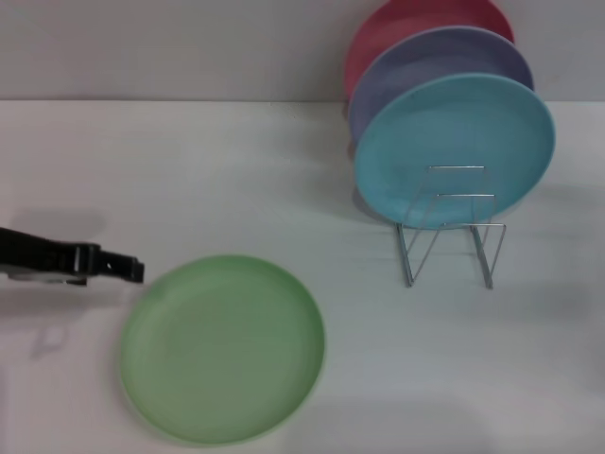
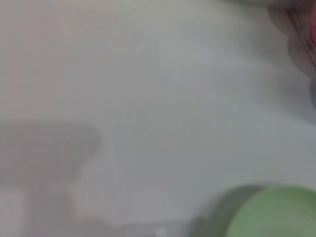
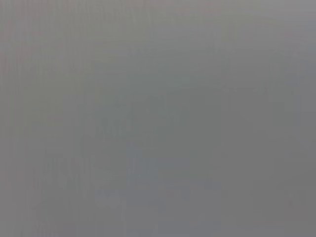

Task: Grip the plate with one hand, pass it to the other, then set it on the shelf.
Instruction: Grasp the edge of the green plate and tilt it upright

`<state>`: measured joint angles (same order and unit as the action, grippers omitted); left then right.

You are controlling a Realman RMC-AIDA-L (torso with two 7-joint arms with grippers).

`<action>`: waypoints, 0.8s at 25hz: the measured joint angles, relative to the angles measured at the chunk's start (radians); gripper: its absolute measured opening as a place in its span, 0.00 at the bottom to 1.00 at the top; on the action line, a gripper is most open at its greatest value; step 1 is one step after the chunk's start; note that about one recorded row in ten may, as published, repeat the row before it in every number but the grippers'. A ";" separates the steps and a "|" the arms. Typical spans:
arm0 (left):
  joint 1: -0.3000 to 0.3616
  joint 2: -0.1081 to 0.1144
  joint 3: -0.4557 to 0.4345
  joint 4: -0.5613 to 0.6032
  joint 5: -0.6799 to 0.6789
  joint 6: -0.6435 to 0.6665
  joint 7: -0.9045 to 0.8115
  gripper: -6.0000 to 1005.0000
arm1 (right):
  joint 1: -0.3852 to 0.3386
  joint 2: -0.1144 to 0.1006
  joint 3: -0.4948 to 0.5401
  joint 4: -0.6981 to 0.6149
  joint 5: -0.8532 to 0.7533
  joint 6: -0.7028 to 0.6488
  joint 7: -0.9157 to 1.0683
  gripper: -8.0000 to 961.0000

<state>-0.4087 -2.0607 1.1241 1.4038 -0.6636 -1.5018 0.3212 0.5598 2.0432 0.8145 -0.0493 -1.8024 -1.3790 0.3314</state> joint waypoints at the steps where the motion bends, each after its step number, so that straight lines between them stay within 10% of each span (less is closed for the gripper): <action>1: -0.001 0.000 0.012 0.000 0.005 -0.008 -0.015 0.75 | 0.001 -0.002 0.000 0.000 0.000 0.000 0.000 0.66; 20: -0.013 -0.002 0.145 -0.033 0.081 -0.035 -0.111 0.73 | -0.002 -0.013 0.000 -0.001 0.000 0.000 0.000 0.66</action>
<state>-0.4219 -2.0632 1.2693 1.3711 -0.5825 -1.5366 0.2106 0.5577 2.0302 0.8145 -0.0506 -1.8023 -1.3790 0.3313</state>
